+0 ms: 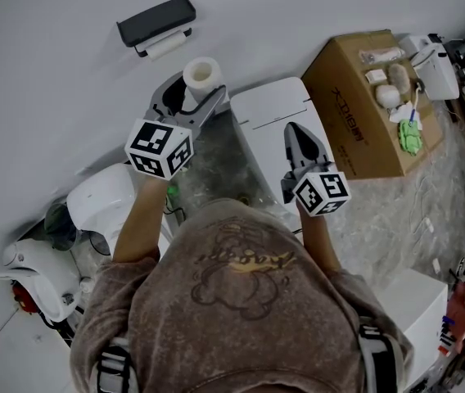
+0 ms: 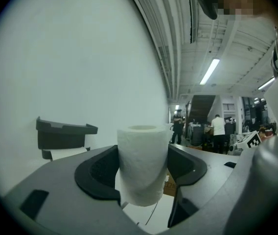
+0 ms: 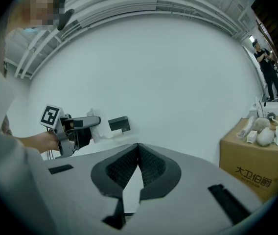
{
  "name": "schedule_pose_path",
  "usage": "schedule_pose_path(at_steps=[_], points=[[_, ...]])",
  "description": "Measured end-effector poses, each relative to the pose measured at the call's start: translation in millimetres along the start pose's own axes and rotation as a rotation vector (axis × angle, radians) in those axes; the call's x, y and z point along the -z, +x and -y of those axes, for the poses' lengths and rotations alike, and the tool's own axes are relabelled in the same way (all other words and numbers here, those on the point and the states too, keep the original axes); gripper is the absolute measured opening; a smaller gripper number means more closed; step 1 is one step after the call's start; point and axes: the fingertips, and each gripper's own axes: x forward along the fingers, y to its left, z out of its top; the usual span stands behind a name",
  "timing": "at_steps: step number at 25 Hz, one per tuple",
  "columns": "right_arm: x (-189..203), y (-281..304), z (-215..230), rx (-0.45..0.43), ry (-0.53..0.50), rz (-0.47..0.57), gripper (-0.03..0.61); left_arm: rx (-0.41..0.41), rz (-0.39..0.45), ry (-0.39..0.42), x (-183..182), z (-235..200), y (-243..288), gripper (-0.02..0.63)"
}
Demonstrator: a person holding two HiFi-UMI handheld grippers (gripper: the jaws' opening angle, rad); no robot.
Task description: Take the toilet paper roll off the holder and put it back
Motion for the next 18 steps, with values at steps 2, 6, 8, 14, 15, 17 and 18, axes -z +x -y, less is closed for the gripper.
schedule_pose_path(at_steps=[2,6,8,14,15,17,18], points=[[0,0,-1,0.0,-0.001,0.001,-0.002,0.011,-0.001,-0.014,9,6,-5,0.308],[1,2,-4,-0.002,-0.003,0.001,-0.002,0.027,-0.014,-0.032,25,15,-11,0.308],[2,2,-6,-0.003,-0.003,0.003,-0.002,0.032,-0.02,-0.046,32,18,-13,0.308],[1,-1,-7,-0.004,-0.003,0.009,-0.002,0.042,-0.034,-0.06,50,32,-18,0.308],[1,-1,-8,-0.004,-0.004,0.009,-0.002,0.043,-0.039,-0.058,54,33,-18,0.308],[1,0,-8,-0.005,-0.005,0.009,-0.002,0.043,-0.05,-0.049,59,34,-19,0.308],[1,0,-8,-0.004,-0.005,0.009,-0.002,0.042,-0.054,-0.045,61,34,-20,0.308]])
